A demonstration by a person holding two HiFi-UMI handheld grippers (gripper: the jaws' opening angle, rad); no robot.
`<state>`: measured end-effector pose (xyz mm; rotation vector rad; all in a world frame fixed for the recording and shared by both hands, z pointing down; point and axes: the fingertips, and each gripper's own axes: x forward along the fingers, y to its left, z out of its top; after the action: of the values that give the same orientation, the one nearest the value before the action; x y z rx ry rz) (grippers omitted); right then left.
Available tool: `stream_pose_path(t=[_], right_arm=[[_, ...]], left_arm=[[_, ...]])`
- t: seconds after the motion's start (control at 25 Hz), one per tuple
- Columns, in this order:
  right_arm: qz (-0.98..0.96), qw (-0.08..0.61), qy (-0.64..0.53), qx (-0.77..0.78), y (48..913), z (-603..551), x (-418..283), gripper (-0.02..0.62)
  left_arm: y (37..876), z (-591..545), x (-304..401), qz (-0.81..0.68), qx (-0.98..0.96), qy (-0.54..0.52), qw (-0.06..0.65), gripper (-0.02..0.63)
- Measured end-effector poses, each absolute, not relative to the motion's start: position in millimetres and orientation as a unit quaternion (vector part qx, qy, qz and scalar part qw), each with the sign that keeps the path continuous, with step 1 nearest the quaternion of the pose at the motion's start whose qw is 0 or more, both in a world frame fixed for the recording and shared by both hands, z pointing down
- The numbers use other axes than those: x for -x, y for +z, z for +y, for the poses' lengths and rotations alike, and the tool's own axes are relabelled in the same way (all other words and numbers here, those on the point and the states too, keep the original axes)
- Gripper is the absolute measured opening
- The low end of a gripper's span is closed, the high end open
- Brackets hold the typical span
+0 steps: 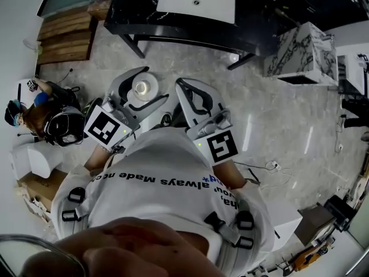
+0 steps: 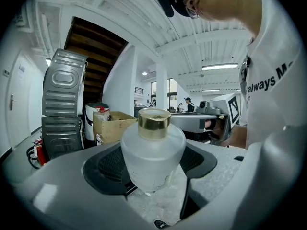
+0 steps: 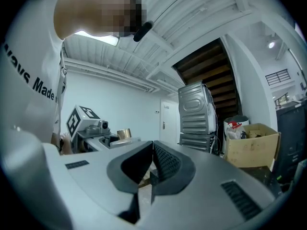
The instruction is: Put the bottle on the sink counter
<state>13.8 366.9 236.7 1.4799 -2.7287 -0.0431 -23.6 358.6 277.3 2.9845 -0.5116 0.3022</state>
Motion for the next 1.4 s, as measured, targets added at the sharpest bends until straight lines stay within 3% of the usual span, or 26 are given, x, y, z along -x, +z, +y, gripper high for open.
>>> stream_pose_path(t=[0.64, 1.4], right_arm=[[-0.893, 0.018, -0.015, -0.448, 227, 267, -122, 0.006], [-0.923, 0.043, 0.006, -0.382, 248, 204, -108, 0.006]], left_arm=[[262, 256, -89, -0.191, -0.976, 0.095, 0.042, 0.334], [272, 192, -79, -0.25, -0.961, 0.099, 0.056, 0.334]])
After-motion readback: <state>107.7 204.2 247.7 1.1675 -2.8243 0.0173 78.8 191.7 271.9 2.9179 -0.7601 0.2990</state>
